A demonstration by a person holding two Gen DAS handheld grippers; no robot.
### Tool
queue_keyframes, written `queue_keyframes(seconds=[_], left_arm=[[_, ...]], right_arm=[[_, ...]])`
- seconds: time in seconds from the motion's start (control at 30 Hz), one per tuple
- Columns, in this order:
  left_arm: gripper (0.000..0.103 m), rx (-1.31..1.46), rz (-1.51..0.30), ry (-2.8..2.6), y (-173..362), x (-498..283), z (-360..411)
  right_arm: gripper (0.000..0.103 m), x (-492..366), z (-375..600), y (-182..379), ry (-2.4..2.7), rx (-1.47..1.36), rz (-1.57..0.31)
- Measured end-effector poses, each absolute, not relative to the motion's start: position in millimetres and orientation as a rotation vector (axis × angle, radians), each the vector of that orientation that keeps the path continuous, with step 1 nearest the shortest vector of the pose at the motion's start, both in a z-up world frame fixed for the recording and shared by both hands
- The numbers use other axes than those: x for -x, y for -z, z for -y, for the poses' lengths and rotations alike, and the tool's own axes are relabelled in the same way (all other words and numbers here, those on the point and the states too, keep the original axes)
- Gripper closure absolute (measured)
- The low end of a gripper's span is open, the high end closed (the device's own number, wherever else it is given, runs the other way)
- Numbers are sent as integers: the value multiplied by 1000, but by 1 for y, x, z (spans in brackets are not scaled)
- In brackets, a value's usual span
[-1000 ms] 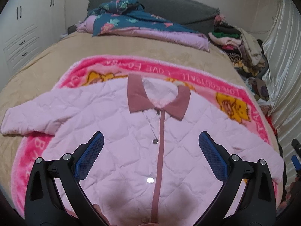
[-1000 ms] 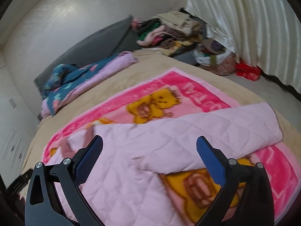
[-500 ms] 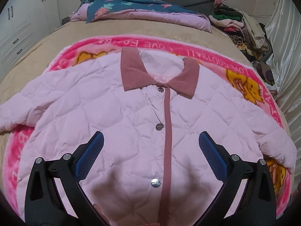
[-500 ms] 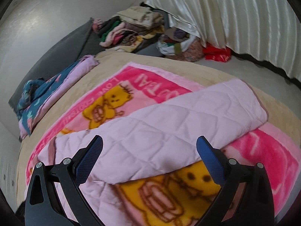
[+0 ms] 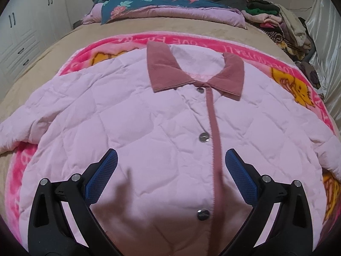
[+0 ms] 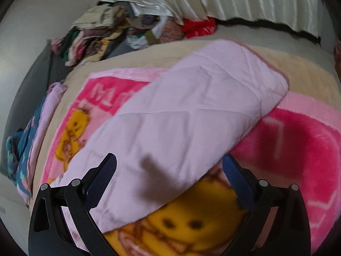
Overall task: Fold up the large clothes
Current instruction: 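Move the right tool to a jacket sleeve cuff and grasp it, then lift the sleeve with the right tool and fold it across the jacket body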
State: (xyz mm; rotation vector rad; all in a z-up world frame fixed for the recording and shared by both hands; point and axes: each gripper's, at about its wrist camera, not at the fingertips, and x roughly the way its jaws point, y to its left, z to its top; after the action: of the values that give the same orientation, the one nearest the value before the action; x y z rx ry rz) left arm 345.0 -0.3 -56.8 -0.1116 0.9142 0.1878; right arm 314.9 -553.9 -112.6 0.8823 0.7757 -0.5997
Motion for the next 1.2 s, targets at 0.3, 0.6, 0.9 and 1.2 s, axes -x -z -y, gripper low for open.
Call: queue_keyframes(seconds=[0.3, 0.6, 0.9, 1.2], left_arm=[[8, 144, -962, -165, 54, -355, -25], [8, 122, -944, -202, 31, -354, -46], [8, 109, -896, -209, -1, -346, -52], [8, 140, -845, -142, -26, -328, -58]], right_arm=[[5, -320, 601, 137, 652, -1042, -689], [73, -324, 598, 105, 615, -880, -638], [83, -341, 542, 6, 408, -614, -533], [85, -342, 463, -66, 231, -414, -452]])
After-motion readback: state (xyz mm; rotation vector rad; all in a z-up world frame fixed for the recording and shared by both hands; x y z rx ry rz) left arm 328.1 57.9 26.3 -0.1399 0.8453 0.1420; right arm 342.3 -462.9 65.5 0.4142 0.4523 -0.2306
